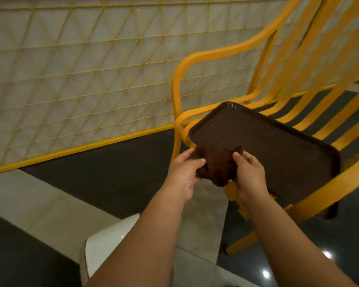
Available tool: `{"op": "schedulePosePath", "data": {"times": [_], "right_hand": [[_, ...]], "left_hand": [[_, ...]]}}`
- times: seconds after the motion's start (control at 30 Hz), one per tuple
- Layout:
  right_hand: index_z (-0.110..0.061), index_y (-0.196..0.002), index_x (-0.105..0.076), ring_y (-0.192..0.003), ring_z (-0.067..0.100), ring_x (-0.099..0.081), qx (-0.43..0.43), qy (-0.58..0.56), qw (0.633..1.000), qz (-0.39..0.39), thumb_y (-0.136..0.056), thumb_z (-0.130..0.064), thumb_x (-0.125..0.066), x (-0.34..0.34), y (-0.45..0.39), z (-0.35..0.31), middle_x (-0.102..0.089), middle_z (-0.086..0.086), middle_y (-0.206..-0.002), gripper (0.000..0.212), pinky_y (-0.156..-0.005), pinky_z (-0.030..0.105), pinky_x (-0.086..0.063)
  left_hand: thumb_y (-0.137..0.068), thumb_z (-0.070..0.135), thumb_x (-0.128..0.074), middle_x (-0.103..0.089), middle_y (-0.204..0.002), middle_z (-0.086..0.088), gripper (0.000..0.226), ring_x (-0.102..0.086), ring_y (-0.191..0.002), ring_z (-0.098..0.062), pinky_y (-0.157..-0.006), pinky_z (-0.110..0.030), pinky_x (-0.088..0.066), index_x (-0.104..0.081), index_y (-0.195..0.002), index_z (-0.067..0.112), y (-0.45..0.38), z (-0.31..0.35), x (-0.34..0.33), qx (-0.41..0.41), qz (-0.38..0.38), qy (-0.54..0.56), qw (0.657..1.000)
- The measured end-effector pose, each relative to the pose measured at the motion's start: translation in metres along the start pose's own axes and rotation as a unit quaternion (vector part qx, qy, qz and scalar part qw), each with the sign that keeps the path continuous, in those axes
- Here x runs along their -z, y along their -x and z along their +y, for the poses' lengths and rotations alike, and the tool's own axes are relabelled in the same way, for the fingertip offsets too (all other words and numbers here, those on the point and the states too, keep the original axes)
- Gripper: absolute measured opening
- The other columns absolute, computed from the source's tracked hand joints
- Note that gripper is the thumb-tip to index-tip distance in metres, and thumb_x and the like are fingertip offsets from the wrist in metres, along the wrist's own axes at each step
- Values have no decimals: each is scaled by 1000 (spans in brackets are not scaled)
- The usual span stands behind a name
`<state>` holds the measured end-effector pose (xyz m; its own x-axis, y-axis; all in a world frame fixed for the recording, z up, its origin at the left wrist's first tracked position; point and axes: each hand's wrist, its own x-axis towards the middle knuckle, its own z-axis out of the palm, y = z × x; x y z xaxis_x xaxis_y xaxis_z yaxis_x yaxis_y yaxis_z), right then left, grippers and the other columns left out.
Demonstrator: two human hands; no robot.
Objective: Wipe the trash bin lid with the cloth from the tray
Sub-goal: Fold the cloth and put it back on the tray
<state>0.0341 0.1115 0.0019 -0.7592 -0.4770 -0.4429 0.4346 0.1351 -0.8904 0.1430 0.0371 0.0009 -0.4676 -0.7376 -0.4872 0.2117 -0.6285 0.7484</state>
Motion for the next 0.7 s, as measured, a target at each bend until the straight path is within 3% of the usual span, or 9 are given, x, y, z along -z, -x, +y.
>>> {"op": "schedulePosePath", "data": {"times": [0.1, 0.2, 0.33, 0.4, 0.47, 0.57, 0.63, 0.7], "right_hand": [[-27, -119, -56, -106, 16, -58, 48, 15, 995, 86, -95, -26, -54, 7, -22, -13, -60, -3, -113, 23, -97, 40, -49], [-26, -121, -54, -108, 14, -55, 92, 33, 983, 153, -96, -29, -52, 11, -43, -24, -58, -4, -115, 26, -97, 38, -48], [-23, -136, -43, -121, 15, -48, 109, 117, 964, 213, -96, -30, -51, 20, -60, -26, -52, -1, -130, 41, -101, 36, -42], [-19, -144, -33, -133, 22, -37, 99, 229, 935, 253, -95, -26, -53, 26, -61, -22, -43, 4, -143, 54, -110, 41, -34], [-17, -144, -35, -138, 24, -30, 124, 314, 902, 271, -94, -20, -53, 29, -61, -19, -39, 5, -148, 53, -113, 42, -27], [-20, -138, -46, -140, 23, -26, 174, 438, 859, 202, -96, -18, -47, 28, -69, -15, -39, 3, -148, 42, -114, 41, -23], [-22, -137, -50, -142, 24, -24, 176, 511, 827, 155, -98, -21, -42, 29, -76, -12, -41, 2, -149, 40, -115, 41, -19], [-25, -138, -49, -142, 24, -22, 144, 550, 814, 123, -99, -25, -38, 29, -83, -13, -40, 0, -150, 40, -117, 41, -15]], "left_hand": [[-85, -10, -56, -59, -121, -7, 53, -60, -107, -24, -96, -47, -48, -51, -131, 14, -26, 6, -27, -19, -5, -75, 997], [-85, -5, -57, -59, -121, -5, 50, -60, -99, -15, -93, -37, -51, -53, -129, 19, -49, 10, -58, -44, -29, -181, 982], [-87, 10, -62, -53, -131, 0, 49, -52, -117, -16, -97, -29, -43, -50, -132, 25, -74, 7, -87, -95, -27, -347, 933], [-89, 17, -61, -45, -136, 3, 50, -47, -123, -15, -99, -27, -38, -46, -135, 26, -80, 2, -95, -149, -18, -463, 874], [-91, 18, -59, -40, -138, 6, 46, -43, -126, -14, -100, -25, -35, -47, -134, 26, -83, -4, -102, -204, -29, -546, 812], [-91, 22, -57, -43, -137, 8, 39, -39, -129, -14, -112, -33, -30, -53, -129, 27, -91, -14, -109, -243, -74, -640, 725], [-91, 27, -55, -44, -141, 8, 42, -30, -137, -14, -118, -42, -12, -50, -133, 28, -99, -19, -111, -243, -100, -717, 645], [-93, 31, -52, -42, -144, 9, 43, -20, -142, -13, -117, -48, 3, -46, -136, 31, -106, -20, -110, -222, -114, -763, 597]]}}
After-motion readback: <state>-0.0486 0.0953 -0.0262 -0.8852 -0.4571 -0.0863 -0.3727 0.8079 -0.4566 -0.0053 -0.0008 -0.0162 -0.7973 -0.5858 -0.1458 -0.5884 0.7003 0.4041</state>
